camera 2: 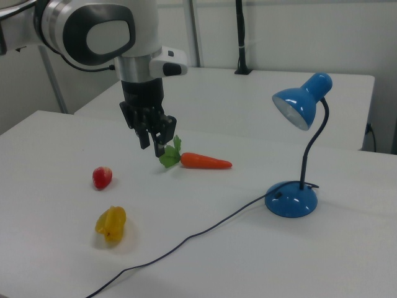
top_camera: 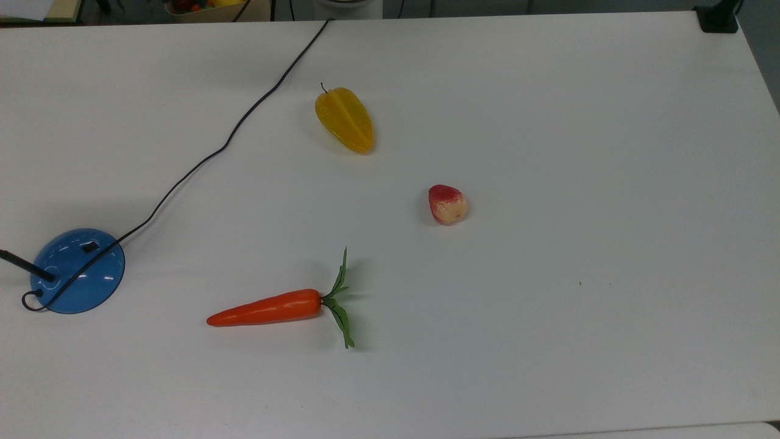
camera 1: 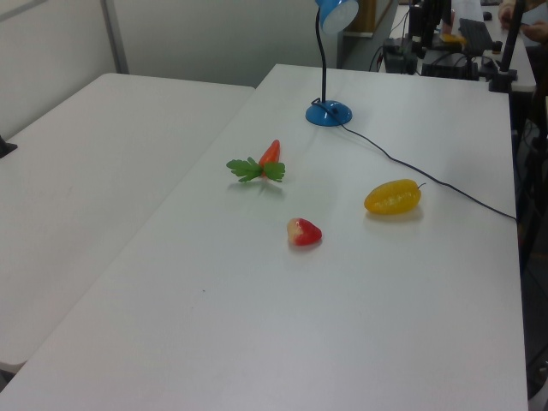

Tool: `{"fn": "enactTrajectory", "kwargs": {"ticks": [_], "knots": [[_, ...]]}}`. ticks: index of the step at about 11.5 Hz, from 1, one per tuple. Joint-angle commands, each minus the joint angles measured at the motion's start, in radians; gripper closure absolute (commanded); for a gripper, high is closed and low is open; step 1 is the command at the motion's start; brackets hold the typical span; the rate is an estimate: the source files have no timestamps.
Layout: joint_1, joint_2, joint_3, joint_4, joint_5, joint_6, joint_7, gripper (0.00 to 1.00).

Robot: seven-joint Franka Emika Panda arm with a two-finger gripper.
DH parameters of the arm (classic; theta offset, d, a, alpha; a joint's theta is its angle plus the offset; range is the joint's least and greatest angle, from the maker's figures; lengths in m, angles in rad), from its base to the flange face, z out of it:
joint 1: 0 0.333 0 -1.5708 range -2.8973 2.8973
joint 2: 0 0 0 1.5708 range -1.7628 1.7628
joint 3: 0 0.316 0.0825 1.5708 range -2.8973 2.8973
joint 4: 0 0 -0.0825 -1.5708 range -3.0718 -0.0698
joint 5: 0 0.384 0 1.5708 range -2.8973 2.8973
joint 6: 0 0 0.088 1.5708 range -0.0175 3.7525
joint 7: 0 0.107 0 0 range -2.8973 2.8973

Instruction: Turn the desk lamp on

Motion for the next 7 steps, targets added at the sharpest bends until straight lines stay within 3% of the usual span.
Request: {"fn": "enactTrajectory", "kwargs": {"ticks": [1,4,7], "knots": [[0.011,-0.026,-0.005,-0.046,0.019,0.061,-0.014,0.89],[0.025,-0.017,-0.005,-0.055,0.038,0.064,-0.012,1.0],[0.037,0.01,-0.003,-0.07,0.065,0.137,0.034,1.0]]}}
